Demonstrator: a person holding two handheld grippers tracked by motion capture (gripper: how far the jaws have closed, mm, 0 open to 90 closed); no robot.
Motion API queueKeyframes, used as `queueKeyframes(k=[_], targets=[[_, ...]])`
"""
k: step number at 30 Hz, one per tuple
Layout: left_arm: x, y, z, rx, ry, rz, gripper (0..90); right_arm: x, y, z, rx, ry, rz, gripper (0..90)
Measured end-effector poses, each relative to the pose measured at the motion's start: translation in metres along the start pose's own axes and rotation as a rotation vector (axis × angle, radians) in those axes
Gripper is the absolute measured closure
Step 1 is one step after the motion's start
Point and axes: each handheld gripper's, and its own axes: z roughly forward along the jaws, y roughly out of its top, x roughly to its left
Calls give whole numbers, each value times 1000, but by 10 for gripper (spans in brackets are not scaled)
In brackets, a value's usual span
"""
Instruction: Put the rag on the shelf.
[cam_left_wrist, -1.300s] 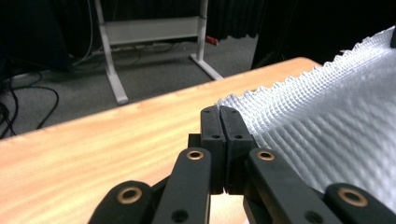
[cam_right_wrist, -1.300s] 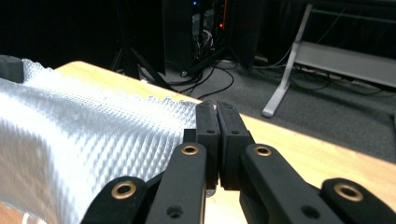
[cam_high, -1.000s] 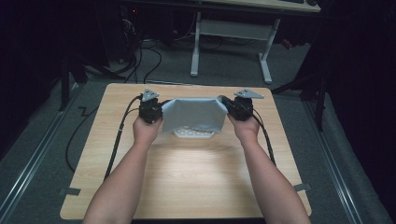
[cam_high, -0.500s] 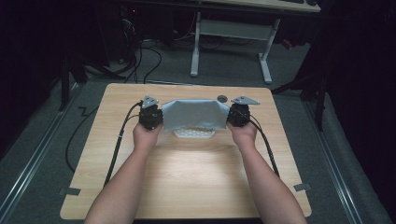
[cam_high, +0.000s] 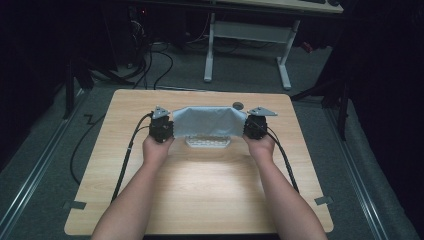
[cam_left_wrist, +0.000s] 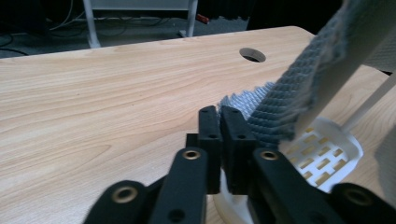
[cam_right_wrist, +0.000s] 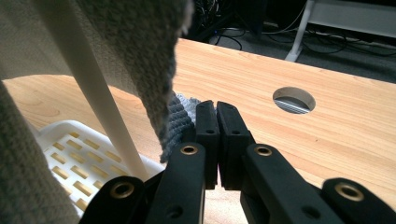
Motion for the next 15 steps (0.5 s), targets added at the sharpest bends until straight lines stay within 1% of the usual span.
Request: queueKeyframes(k=[1,2,3,4,5,6,8,10,11,14,15], targets=[[0,0,0,0,0,0,831,0,0,0,0,0,0,880],[0,0,-1,-2,4,-2,831,0,0,0,-2,-3,-2,866],[2,2,-3,-12,20,-3,775,-1,2,-2,-8,-10,-11,836],[2,2,-3,-12,20,-3,747,-1,2,-2,-8,-10,-11,836],[4,4,-7,-27,36,-7,718,-2,4,-5,-12,-12,-14,824],[5,5,-9,-34,42,-10,700,-3,5,-7,-15,-14,-11,815],[5,6,-11,-38,50,-10,674,-4,6,-10,-21,-17,-4,796],[7,9,-17,-54,63,-12,653,-7,8,-13,-29,-20,-7,790],[7,9,-17,-54,63,-12,644,-7,9,-15,-32,-24,-6,778],[9,13,-24,-68,84,-16,608,-9,12,-19,-40,-31,-2,744],[10,14,-26,-69,79,-23,606,-10,13,-21,-43,-36,-2,733]])
